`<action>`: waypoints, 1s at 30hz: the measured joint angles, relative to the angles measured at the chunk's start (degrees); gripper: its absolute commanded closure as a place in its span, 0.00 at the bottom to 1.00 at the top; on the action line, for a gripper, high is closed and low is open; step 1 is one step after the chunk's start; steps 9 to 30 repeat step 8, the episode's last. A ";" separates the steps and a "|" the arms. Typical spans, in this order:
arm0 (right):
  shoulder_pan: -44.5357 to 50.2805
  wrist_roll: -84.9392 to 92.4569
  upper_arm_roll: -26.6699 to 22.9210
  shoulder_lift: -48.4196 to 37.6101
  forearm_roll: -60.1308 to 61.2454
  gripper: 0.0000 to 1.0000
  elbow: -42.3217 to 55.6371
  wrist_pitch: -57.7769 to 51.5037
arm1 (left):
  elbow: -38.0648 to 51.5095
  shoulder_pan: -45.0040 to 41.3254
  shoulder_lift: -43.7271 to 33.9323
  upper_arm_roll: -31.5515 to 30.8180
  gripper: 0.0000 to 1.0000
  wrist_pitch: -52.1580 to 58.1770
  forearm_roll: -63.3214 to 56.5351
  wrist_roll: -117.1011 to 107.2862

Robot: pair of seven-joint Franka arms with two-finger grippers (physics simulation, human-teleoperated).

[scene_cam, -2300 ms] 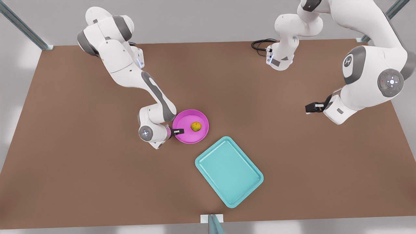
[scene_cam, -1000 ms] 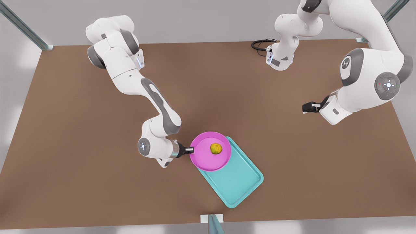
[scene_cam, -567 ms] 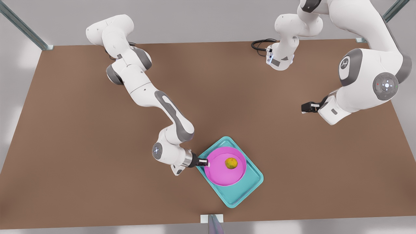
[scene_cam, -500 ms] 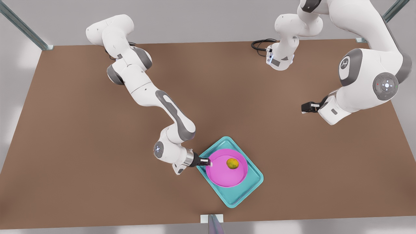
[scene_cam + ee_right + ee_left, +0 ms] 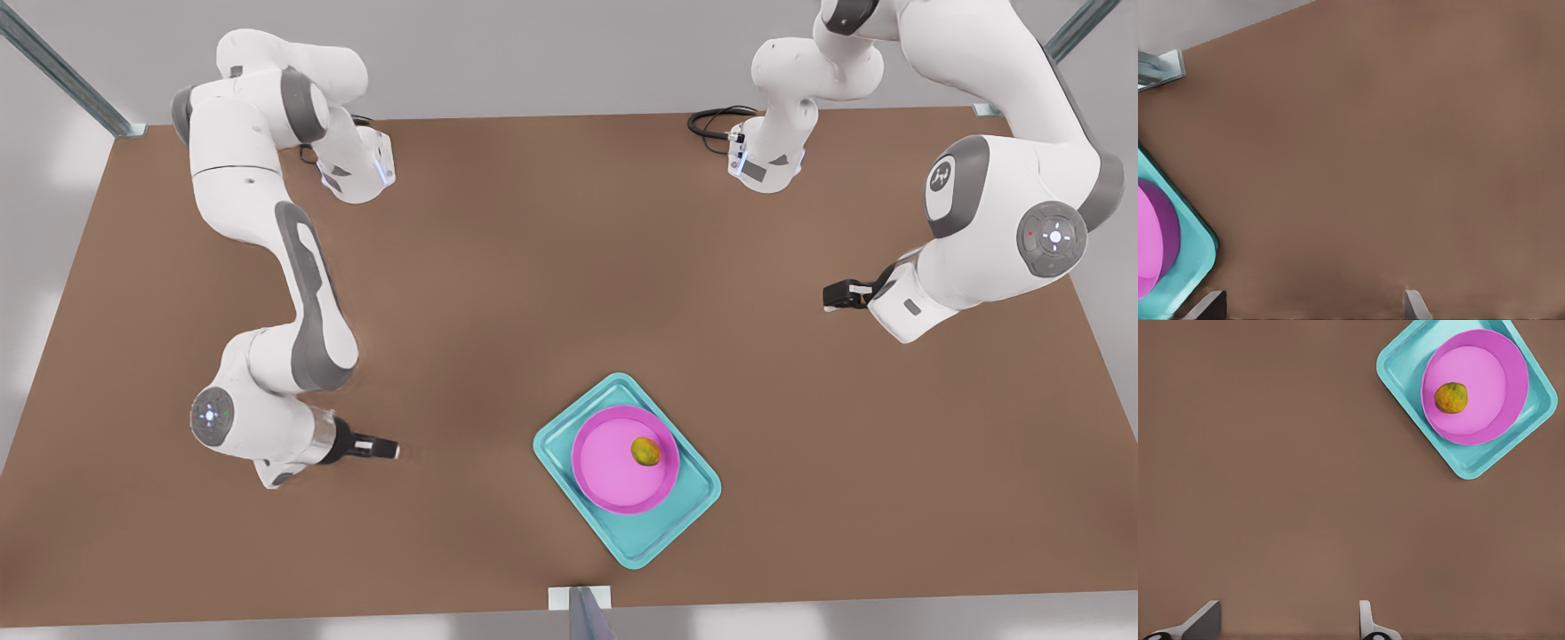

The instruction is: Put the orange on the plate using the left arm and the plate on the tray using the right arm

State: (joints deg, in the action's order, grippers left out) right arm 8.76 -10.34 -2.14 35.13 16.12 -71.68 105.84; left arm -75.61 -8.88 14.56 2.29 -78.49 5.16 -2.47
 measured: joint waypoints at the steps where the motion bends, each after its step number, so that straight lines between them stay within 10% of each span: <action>1: -0.53 1.07 -0.15 -6.51 -3.94 0.00 -1.80 -4.44 | -0.01 0.00 0.01 0.00 0.00 0.06 -0.01 0.00; 6: 0.64 5.60 -0.06 -21.46 -16.89 0.00 -4.78 -17.77 | 0.00 0.03 0.02 0.00 0.00 0.41 -0.06 0.06; 30: 0.66 7.06 -0.05 -22.03 -18.93 0.00 -5.25 -20.49 | 0.00 0.10 0.40 0.14 0.00 0.61 -0.08 0.14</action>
